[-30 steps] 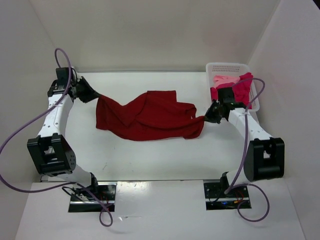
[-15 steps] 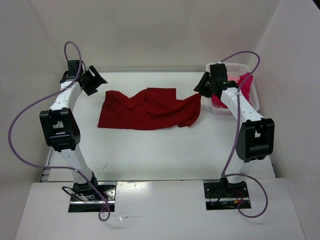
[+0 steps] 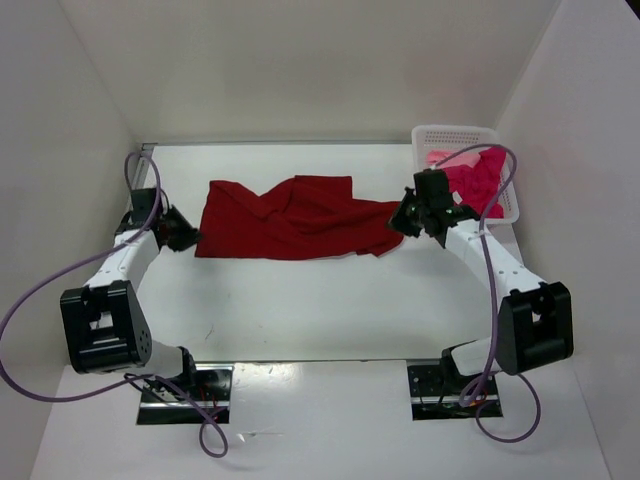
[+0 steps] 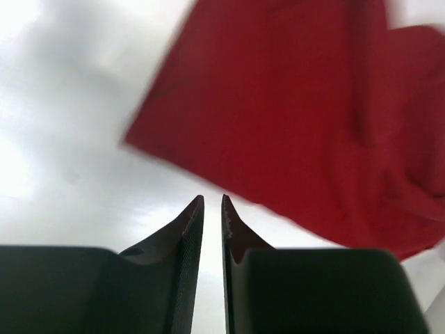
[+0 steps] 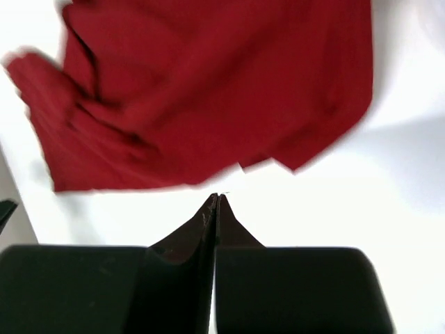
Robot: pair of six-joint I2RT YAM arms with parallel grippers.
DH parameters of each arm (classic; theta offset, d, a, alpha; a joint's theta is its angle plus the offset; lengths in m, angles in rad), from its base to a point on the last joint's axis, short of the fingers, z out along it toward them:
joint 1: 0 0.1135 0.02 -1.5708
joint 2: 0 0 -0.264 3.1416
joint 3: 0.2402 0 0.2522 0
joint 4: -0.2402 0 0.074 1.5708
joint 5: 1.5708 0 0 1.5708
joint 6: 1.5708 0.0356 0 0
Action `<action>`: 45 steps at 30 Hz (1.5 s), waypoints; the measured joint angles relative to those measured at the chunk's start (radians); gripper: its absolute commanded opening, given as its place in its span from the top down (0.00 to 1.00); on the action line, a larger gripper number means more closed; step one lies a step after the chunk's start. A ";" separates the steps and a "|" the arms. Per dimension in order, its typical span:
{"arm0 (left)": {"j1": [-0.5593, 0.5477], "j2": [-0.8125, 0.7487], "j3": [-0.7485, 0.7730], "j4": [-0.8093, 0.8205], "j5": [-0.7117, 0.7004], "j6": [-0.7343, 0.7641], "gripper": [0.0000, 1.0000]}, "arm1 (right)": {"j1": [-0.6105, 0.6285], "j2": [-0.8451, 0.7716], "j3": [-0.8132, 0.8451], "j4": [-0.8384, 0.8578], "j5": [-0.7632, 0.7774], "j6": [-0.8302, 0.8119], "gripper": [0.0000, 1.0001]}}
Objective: Fold and stack the t-shirts
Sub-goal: Flatten out the tshirt
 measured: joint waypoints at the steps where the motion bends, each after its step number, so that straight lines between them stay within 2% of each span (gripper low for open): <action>1: 0.020 0.002 -0.046 0.000 0.000 -0.011 0.64 | 0.013 -0.002 -0.035 0.002 -0.007 0.009 1.00; 2: 0.031 0.005 -0.073 -0.002 0.000 -0.020 0.59 | 0.023 -0.002 -0.049 0.001 -0.010 0.014 1.00; 6: 0.053 0.049 -0.128 0.020 -0.001 -0.070 0.58 | 0.068 -0.003 -0.093 -0.005 -0.041 0.036 0.99; 11: 0.050 0.086 -0.146 0.096 -0.012 -0.144 0.53 | 0.071 -0.028 -0.093 0.006 -0.059 0.036 0.98; 14: 0.050 0.126 -0.144 0.147 -0.025 -0.172 0.53 | 0.071 -0.047 -0.093 0.014 -0.065 0.036 0.97; 21: 0.050 0.184 -0.137 0.205 -0.046 -0.227 0.61 | 0.071 -0.059 -0.094 0.017 -0.077 0.036 0.96; 24: 0.050 0.184 -0.143 0.224 -0.071 -0.249 0.71 | 0.071 -0.060 -0.095 0.017 -0.080 0.036 0.95; 25: 0.049 0.185 -0.145 0.230 -0.077 -0.258 0.79 | 0.071 -0.060 -0.095 0.017 -0.080 0.037 0.93; 27: 0.049 0.195 -0.147 0.246 -0.084 -0.272 0.89 | 0.071 -0.060 -0.095 0.017 -0.080 0.036 0.85; 30: 0.049 0.207 -0.147 0.269 -0.076 -0.284 1.00 | 0.071 -0.060 -0.095 0.017 -0.073 0.039 0.61; 33: 0.049 0.201 -0.147 0.263 -0.070 -0.277 1.00 | 0.071 -0.053 -0.099 0.017 -0.049 0.038 0.55; 39: 0.049 0.002 -0.091 0.156 -0.044 -0.214 1.00 | 0.071 0.118 -0.132 0.040 -0.008 0.056 0.60; 45: 0.049 -0.117 0.014 0.144 0.001 -0.142 1.00 | 0.071 0.178 -0.165 0.041 0.053 0.094 0.60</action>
